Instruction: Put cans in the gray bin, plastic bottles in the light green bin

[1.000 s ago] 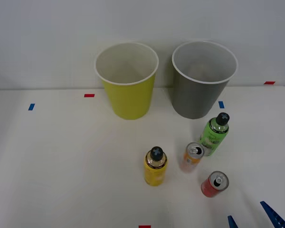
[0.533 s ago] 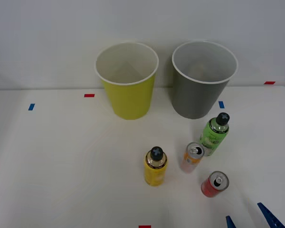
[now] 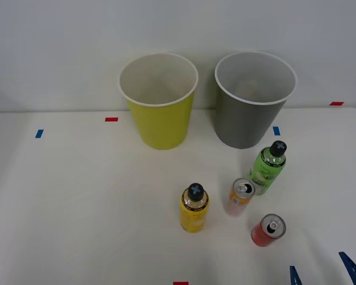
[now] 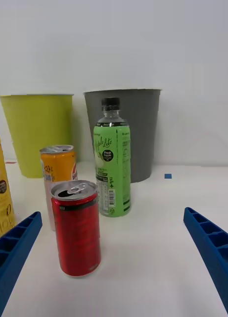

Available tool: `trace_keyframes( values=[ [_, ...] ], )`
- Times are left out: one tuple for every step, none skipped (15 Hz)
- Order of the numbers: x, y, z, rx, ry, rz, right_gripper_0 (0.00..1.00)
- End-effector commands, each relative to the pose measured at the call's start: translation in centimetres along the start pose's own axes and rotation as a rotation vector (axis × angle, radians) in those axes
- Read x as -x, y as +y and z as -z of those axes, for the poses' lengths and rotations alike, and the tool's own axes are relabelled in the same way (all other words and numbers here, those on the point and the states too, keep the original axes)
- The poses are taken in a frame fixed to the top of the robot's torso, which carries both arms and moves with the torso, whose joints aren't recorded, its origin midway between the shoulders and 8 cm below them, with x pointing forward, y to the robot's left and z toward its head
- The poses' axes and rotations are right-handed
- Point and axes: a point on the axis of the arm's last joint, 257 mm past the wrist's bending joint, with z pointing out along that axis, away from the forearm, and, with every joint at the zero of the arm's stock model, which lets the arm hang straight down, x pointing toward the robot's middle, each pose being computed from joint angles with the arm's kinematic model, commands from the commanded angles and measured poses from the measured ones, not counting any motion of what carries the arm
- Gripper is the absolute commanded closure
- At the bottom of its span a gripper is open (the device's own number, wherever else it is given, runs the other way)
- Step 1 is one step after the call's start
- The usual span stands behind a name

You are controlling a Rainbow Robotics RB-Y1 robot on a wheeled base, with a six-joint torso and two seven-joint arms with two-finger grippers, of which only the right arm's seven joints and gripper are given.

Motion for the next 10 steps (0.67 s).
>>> trace_keyframes(
  values=[
    [-1.7, 0.5, -0.5, 0.04, 0.059, 0.009, 0.0],
    [-2.5, 1.1, -1.0, 0.061, 0.086, -0.001, 0.0],
    [-2.9, 1.3, -1.4, 0.075, 0.095, -0.003, 0.0],
    [-3.3, 1.7, -2.1, 0.083, 0.101, -0.019, 0.0],
    [-3.4, 2.0, -2.6, 0.085, 0.098, -0.033, 0.0],
    [-3.4, 2.2, -3.1, 0.088, 0.089, -0.037, 0.0],
    [-3.2, 2.4, -3.8, 0.083, 0.074, -0.04, 0.0],
    [-3.1, 2.8, -4.2, 0.084, 0.064, -0.048, 0.0],
    [-3.1, 3.0, -4.5, 0.085, 0.057, -0.051, 0.0],
    [-3.1, 2.9, -4.6, 0.085, 0.057, -0.05, 0.0]
  ],
)
